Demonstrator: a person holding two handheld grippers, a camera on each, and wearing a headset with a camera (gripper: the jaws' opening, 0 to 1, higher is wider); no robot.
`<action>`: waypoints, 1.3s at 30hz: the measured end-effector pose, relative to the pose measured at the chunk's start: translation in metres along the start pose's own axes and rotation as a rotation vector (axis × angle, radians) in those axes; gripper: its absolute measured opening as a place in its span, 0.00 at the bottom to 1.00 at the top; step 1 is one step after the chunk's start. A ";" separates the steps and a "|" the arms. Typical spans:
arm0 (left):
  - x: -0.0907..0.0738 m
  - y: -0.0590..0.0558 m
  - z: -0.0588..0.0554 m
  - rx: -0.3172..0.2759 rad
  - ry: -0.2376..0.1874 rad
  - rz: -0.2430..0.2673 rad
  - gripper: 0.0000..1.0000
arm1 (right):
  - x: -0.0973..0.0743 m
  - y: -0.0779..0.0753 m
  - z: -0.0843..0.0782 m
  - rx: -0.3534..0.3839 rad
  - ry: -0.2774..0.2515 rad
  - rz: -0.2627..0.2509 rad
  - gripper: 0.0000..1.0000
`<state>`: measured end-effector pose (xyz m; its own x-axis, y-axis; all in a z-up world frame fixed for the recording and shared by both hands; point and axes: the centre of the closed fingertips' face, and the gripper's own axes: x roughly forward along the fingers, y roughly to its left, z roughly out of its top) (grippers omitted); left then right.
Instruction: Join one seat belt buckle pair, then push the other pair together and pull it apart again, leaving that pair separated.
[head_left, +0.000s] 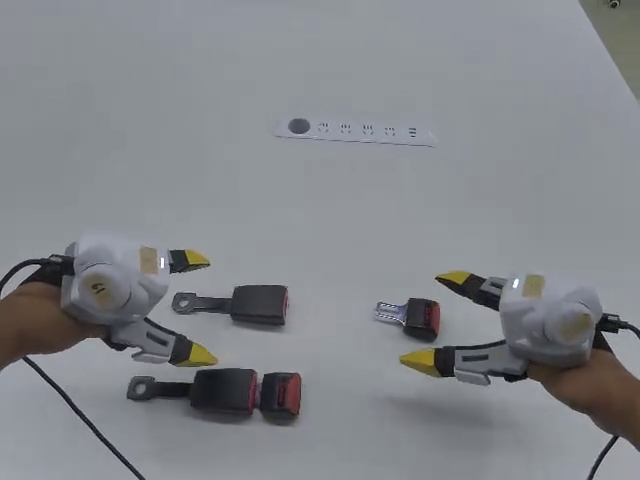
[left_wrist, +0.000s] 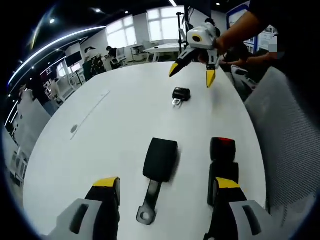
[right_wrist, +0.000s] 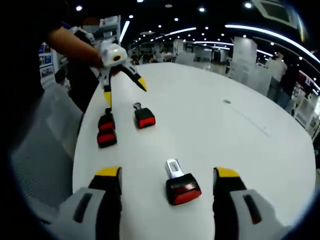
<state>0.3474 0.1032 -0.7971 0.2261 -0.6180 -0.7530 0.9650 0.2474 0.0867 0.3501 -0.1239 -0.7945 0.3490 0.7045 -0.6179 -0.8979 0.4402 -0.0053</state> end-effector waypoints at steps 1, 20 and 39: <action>0.003 0.002 0.002 -0.001 -0.003 -0.002 0.78 | 0.000 -0.001 -0.001 0.001 0.004 0.003 0.75; 0.052 0.017 0.003 -0.033 -0.026 -0.095 0.60 | 0.021 -0.017 -0.046 0.011 0.153 0.106 0.73; 0.055 0.011 -0.010 -0.011 -0.024 -0.147 0.35 | 0.026 -0.021 -0.043 -0.124 0.159 0.141 0.44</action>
<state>0.3689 0.0788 -0.8440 0.0854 -0.6656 -0.7414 0.9865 0.1608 -0.0307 0.3665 -0.1393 -0.8442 0.1804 0.6531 -0.7355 -0.9642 0.2651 -0.0011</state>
